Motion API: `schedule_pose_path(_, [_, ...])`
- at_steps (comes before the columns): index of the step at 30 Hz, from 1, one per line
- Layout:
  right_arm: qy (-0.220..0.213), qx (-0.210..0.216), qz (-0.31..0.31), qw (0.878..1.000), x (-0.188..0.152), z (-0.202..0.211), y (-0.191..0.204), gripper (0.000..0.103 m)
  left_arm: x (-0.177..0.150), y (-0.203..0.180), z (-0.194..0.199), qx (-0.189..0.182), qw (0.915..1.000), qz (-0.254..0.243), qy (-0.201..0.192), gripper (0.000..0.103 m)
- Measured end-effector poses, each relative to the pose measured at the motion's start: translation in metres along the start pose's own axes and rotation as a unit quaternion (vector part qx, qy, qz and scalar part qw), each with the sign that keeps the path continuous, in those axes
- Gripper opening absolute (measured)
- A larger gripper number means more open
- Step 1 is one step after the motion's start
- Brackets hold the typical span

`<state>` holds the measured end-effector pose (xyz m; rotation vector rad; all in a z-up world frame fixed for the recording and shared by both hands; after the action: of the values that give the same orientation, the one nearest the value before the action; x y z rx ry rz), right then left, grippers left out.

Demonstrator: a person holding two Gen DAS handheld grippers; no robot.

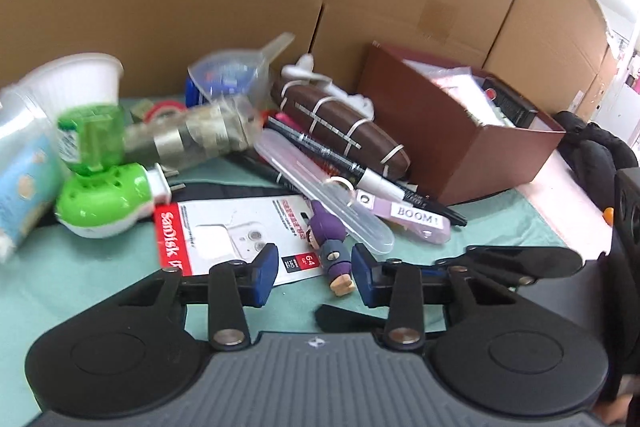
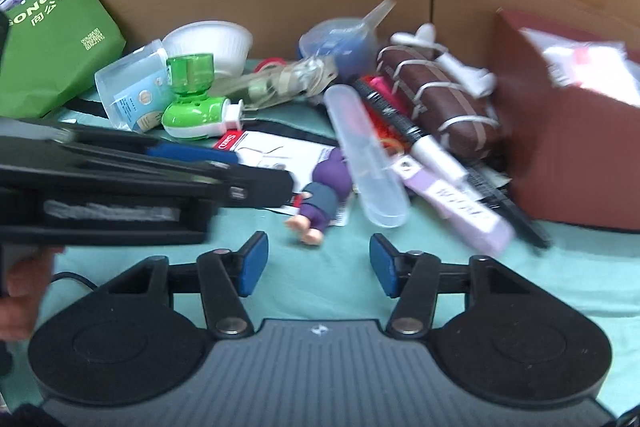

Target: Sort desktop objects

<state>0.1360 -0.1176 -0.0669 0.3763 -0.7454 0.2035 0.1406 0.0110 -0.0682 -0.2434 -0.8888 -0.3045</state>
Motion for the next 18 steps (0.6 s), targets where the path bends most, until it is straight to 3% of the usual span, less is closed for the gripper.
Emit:
schedule_pose_path(5, [-0.021, -0.013, 0.006, 1.000, 0.010, -0.023, 0.005, 0.045, 0.004, 0.009, -0.017, -0.004, 0.9997, 0.025, 0.006, 0.045])
schedule_pose_path(9, [-0.026, -0.019, 0.016, 0.999, 0.013, -0.023, 0.005, 0.022, 0.003, 0.013, -0.015, -0.031, 0.9986, 0.039, 0.016, 0.044])
schedule_pose_path(18, [0.030, 0.036, 0.057, 0.997, -0.025, 0.024, 0.018, 0.020, -0.027, -0.020, 0.009, -0.059, 0.9977, 0.002, 0.033, 0.042])
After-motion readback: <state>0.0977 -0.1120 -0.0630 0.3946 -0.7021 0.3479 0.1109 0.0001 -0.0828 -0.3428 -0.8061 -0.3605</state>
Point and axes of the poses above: each gripper's, at about its wrist camera, not at the fingertips, and z roughly against the way its jaws point, y to its left, x to its top, the point moved 1 cm from there along -z, roughly the way its jaws point, and after that the axes turned 13 degrees about -z, right-handed, at the moved point
